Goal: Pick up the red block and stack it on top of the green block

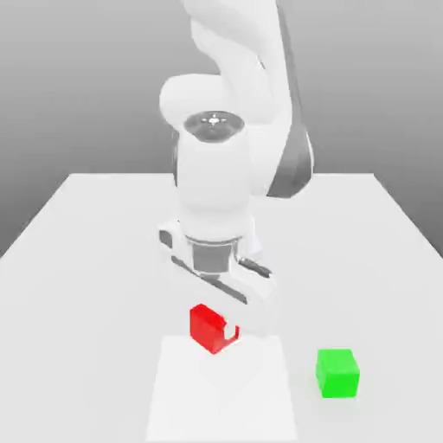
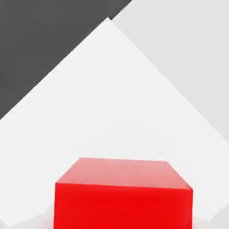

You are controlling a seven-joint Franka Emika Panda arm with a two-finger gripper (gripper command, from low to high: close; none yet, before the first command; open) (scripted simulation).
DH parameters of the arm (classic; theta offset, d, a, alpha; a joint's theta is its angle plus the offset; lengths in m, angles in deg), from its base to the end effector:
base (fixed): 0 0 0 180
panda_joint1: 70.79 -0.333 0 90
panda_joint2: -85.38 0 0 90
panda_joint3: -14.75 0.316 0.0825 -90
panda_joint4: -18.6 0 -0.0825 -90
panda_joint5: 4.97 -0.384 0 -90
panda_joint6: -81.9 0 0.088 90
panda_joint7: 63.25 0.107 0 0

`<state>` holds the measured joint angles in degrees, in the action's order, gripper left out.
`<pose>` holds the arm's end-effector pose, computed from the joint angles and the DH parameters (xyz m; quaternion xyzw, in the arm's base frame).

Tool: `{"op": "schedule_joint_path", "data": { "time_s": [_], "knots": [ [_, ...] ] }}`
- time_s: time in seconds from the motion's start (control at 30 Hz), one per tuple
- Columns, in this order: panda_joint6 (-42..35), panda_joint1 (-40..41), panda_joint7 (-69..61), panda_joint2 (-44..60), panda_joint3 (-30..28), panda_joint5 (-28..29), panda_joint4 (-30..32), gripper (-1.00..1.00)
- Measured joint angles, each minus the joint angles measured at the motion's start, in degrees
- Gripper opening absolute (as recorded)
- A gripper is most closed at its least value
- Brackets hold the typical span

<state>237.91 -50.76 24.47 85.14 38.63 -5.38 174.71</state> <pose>0.4008 0.0265 0.2257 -0.7417 0.6707 -0.0003 0.0012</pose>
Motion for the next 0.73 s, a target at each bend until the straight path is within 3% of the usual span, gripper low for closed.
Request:
{"op": "schedule_joint_path", "data": {
  "time_s": [0.27,0.4,0.6,0.63,0.73],
  "knots": [
    [-3.3,-11.4,1.2,0.1,5.6,0.1,-3.4,-1.0],
    [-4.3,-21.8,2.2,0.8,3.5,0.9,-5.1,-1.0],
    [3.3,-21.2,9.2,10.0,-3.1,10.5,-5.9,-1.0],
    [4.6,-21.6,10.5,11.6,-3.8,12.2,-6.0,1.0],
    [4.6,-21.6,10.5,11.6,-3.8,12.2,-6.0,1.0]
  ]
}}
